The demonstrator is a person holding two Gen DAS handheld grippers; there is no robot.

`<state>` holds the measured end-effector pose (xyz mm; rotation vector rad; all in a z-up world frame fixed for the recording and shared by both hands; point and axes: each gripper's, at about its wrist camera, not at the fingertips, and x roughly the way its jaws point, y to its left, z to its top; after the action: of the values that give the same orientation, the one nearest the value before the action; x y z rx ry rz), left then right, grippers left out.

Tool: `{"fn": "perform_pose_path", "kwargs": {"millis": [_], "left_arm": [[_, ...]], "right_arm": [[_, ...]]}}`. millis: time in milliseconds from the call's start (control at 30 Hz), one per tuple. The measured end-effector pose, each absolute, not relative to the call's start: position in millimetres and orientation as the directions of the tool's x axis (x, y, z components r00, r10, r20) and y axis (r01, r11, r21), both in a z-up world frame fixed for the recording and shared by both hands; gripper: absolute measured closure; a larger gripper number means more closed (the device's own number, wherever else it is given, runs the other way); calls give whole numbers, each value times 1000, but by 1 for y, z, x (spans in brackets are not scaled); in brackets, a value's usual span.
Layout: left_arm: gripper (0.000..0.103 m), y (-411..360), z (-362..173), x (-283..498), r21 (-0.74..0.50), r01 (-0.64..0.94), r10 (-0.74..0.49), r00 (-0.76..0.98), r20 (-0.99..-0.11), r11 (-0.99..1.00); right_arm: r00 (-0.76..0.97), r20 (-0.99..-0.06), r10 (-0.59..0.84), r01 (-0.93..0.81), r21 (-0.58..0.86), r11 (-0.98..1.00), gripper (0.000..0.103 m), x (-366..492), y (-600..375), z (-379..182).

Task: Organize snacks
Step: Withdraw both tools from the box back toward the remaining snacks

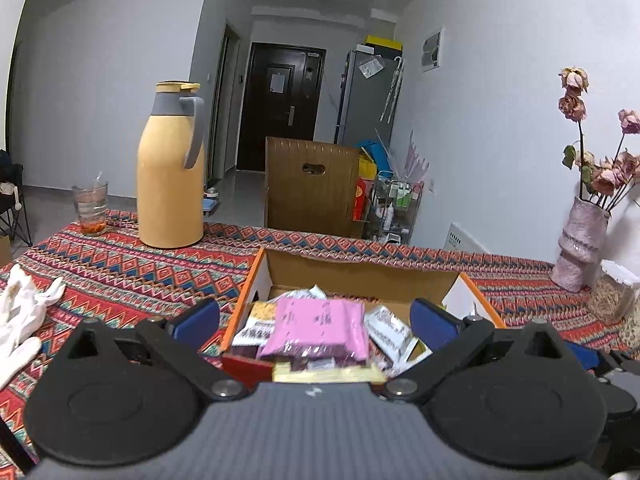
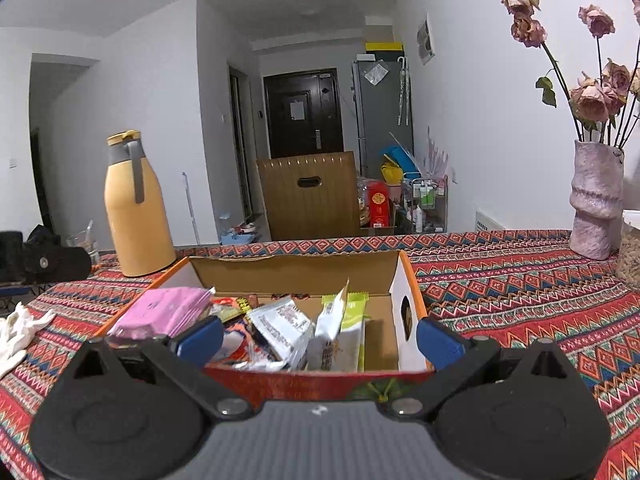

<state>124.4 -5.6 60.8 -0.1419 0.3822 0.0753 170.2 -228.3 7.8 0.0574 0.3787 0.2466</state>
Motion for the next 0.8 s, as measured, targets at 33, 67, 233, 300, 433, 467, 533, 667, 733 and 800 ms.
{"fn": "perform_pose_path", "kwargs": {"millis": [33,67,233,300,433,467,533,667,733,800], "left_arm": [[0,-4,59,120,-122,-100,47,924,-380,987],[0,-2,57,115,-121,-99,45,921,-386,988],[0,3,45,94,-100,-95,45,910,-413,991],[0,5,37,87,-94,-91,42,903,-428,991],[0,7,21,75,-84,-85,37,887,-461,993],[0,7,17,74,-83,-85,36,883,-469,993],[0,8,8,71,-80,-85,37,875,-483,993],[0,11,-9,70,-84,-91,36,863,-504,992],[0,11,-18,70,-82,-92,38,860,-509,992],[0,11,-24,70,-81,-92,38,859,-511,992]], "right_arm": [[899,-358,252,-232,99,968,0,164,-230,6],[899,-359,252,-233,96,968,0,158,-231,5],[897,-367,248,-228,97,969,0,130,-240,-6],[901,-362,238,-214,106,971,0,119,-245,-11],[899,-377,223,-194,113,974,0,101,-254,-21],[898,-381,219,-189,114,975,0,98,-256,-23],[895,-392,211,-180,116,977,0,91,-260,-28],[887,-420,192,-161,109,981,0,80,-264,-37],[884,-426,191,-155,117,981,0,75,-268,-40],[884,-428,188,-147,128,981,0,71,-270,-44]]}}
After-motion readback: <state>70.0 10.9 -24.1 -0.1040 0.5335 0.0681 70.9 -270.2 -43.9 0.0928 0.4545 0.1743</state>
